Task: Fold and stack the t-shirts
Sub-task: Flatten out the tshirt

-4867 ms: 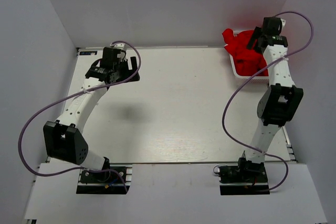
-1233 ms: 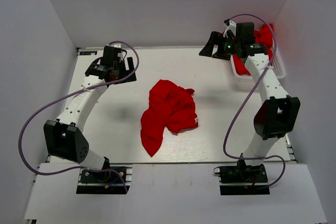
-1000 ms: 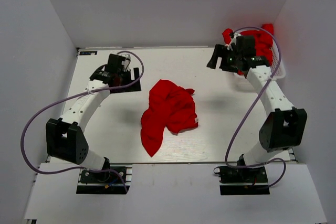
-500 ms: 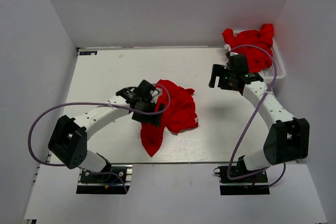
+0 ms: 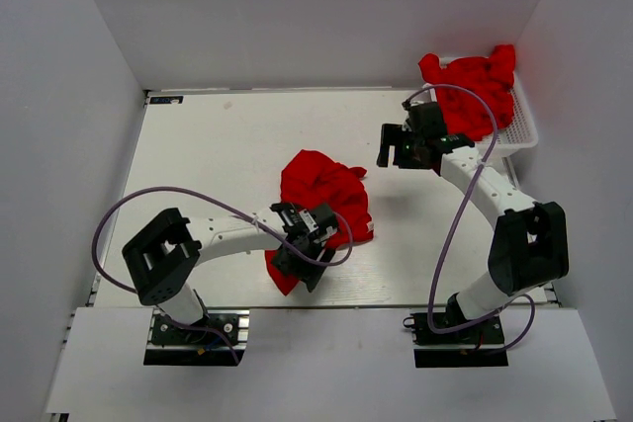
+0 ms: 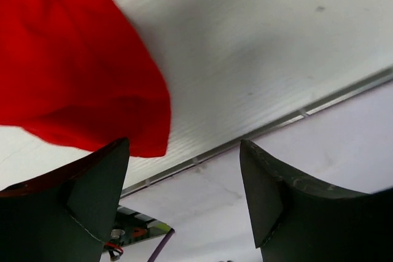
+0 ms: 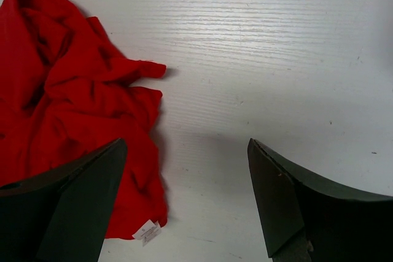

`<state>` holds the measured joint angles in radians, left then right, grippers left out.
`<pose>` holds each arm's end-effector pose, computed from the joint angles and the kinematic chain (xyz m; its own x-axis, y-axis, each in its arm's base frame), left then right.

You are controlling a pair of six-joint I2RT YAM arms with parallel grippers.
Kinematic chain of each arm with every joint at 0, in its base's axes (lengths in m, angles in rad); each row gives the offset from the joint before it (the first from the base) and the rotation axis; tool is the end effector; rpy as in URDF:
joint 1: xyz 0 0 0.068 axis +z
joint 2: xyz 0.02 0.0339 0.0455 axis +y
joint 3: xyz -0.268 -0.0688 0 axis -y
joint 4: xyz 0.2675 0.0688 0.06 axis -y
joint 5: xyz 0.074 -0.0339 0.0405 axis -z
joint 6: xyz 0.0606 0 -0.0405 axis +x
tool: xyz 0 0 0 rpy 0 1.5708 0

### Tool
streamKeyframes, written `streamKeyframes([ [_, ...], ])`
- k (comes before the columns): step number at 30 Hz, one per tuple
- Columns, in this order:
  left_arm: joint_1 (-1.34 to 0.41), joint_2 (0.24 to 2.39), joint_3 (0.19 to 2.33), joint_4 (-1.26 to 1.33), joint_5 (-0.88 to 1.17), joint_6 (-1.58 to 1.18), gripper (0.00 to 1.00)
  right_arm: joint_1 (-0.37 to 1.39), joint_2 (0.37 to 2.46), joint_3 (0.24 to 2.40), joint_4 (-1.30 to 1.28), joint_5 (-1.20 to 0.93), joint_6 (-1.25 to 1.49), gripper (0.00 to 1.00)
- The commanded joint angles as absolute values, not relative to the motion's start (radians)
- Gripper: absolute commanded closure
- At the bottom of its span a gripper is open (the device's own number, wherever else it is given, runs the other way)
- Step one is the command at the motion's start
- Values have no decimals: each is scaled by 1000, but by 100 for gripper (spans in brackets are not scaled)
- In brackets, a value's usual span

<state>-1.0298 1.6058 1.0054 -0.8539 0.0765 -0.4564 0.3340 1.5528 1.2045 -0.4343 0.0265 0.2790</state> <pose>0.1503 -0.2592 0.1462 -0.8378 0.5413 -0.0709 0.5459 0.8293 -0.1194 0.3619 0.1239 0.2517 -0.7258 0.0396 -0.6868 -0.1145 0.9775 0.1773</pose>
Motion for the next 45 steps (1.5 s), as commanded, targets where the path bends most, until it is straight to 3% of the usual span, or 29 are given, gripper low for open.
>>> streamKeyframes([
  [1,-1035,1585,1037,-879,-49,-524,18,339,1519,1236,-387,20,267,15],
  [9,-1035,1649,1023,-928,-219,-571,20,341,1486,1210,-379,17,261,14],
  [12,-1035,1640,986,-864,-186,-560,27,337,1493,1216,-383,18,259,14],
  [17,-1035,1640,916,-776,-132,-549,59,344,1508,1224,-394,11,241,14],
  [19,-1023,1650,907,-767,-123,-549,68,345,1513,1224,-393,-18,233,14],
  [24,-1014,1651,916,-808,-211,-578,100,351,1520,1210,-382,-55,196,13],
  [31,-1005,1579,1037,-933,-426,-695,100,365,1603,1236,-371,-45,202,14],
  [37,-996,1534,1202,-960,-499,-609,100,377,1696,1284,-344,-51,229,19],
  [45,-948,1534,1302,-1048,-529,-609,100,383,1736,1247,-232,-86,-90,21],
])
